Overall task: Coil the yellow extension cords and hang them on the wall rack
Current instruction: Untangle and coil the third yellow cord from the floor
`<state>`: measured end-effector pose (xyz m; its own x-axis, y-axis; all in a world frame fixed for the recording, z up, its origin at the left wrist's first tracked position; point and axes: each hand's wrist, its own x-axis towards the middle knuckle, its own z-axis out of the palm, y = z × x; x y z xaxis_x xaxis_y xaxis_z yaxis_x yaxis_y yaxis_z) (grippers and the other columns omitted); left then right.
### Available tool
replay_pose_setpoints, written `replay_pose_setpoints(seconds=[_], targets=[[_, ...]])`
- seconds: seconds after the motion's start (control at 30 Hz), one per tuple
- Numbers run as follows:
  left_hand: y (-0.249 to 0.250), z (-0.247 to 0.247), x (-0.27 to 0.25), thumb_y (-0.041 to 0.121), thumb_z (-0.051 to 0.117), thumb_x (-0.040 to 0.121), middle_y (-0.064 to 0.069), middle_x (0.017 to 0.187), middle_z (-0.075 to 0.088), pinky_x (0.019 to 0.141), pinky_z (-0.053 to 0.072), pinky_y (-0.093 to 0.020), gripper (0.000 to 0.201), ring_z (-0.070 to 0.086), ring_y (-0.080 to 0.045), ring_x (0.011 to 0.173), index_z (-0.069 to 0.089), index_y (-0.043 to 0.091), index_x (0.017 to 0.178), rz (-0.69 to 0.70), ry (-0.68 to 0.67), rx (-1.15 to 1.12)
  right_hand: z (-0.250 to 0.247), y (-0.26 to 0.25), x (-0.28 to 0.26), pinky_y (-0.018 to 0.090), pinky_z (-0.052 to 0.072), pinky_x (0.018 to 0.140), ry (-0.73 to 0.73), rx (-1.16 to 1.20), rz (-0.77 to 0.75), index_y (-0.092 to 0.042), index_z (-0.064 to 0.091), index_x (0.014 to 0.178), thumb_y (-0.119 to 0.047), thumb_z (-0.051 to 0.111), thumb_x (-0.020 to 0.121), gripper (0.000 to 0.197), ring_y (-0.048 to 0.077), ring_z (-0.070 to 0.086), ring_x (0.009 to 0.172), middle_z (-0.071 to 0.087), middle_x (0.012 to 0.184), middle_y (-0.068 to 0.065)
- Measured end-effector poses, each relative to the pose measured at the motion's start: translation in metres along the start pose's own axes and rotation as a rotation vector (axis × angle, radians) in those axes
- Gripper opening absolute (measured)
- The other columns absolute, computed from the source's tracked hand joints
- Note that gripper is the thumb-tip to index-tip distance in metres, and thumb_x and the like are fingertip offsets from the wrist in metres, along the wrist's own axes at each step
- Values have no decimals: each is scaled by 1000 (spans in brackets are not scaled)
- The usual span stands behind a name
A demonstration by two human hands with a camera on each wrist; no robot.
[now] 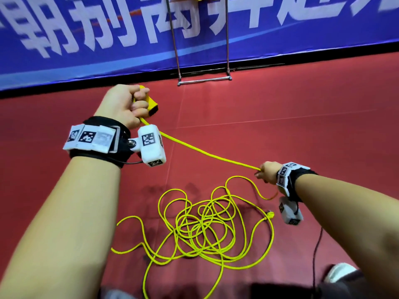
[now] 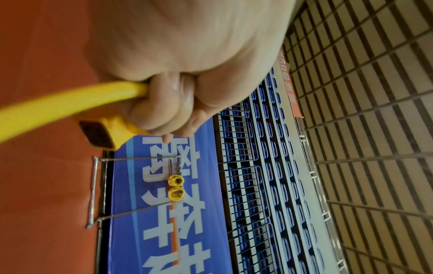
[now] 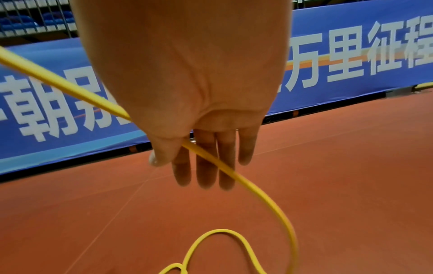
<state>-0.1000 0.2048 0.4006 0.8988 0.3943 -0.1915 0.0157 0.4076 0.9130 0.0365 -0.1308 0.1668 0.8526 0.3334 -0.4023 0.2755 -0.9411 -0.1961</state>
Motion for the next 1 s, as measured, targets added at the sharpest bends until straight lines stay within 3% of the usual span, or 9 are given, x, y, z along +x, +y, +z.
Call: replay_pose_setpoints(seconds=[0.1, 0.27, 0.43, 0.53, 0.67, 0.77, 0.87, 0.9, 1.0], targets=[[-11, -2, 5, 22, 33, 105, 8, 51, 33, 29, 12, -17, 27, 18, -3, 34, 51, 10, 87, -61, 16, 138, -7, -12, 5, 30, 45, 82, 53, -36, -31, -6, 66, 113, -41, 51, 99, 40, 32, 63, 107, 68, 113, 16], [-35, 7, 12, 22, 31, 105, 8, 49, 39, 27, 12, -16, 30, 17, -3, 32, 50, 12, 84, -132, -16, 356, -30, -44, 7, 30, 45, 76, 109, -1, -82, -4, 65, 109, -40, 50, 96, 41, 34, 64, 102, 68, 108, 18], [-60, 20, 20, 21, 30, 105, 7, 51, 40, 29, 11, -15, 32, 18, -3, 32, 49, 12, 82, -214, -40, 377, -58, -86, -3, 26, 38, 54, 78, 378, -171, -4, 62, 92, -15, 48, 92, 18, 28, 55, 72, 62, 84, 18], [-75, 25, 24, 20, 30, 105, 5, 56, 41, 30, 14, -14, 32, 23, -4, 34, 44, 14, 78, -251, -24, 301, -70, -107, -10, 26, 37, 52, 19, 720, -250, 2, 64, 94, 6, 45, 88, 20, 26, 54, 68, 68, 91, 27], [-93, 32, 31, 21, 28, 105, 2, 59, 43, 31, 22, -15, 33, 34, -8, 37, 42, 14, 76, -291, 47, 202, -85, -123, -24, 24, 46, 45, -177, 1160, -271, -5, 49, 99, 19, 37, 89, 29, 23, 64, 60, 66, 93, 16], [-103, 41, 33, 23, 31, 105, -2, 58, 51, 39, 35, -15, 36, 48, -15, 48, 43, 15, 72, -308, 121, 166, -90, -128, -31, 22, 53, 48, -298, 1266, -280, -2, 56, 87, 17, 38, 94, 27, 16, 66, 58, 62, 91, 13], [-111, 49, 35, 27, 32, 106, -12, 80, 61, 52, 57, -33, 34, 64, -26, 69, 43, 16, 76, -321, 131, 141, -93, -133, -33, 19, 53, 49, -318, 1431, -292, 2, 57, 107, 16, 46, 93, 23, 16, 60, 60, 62, 84, 15], [-114, 51, 36, 28, 31, 106, -15, 80, 64, 56, 59, -39, 33, 68, -27, 70, 42, 17, 77, -329, 109, 122, -92, -134, -34, 19, 54, 50, -336, 1458, -298, 0, 57, 112, 15, 48, 92, 27, 17, 59, 62, 62, 81, 15], [-121, 59, 40, 24, 27, 107, -11, 70, 67, 59, 57, -37, 31, 69, -24, 54, 40, 17, 79, -291, 122, 40, -88, -137, -44, 21, 52, 49, -327, 1264, -413, -9, 64, 108, 7, 48, 96, 26, 14, 57, 53, 59, 72, 9]])
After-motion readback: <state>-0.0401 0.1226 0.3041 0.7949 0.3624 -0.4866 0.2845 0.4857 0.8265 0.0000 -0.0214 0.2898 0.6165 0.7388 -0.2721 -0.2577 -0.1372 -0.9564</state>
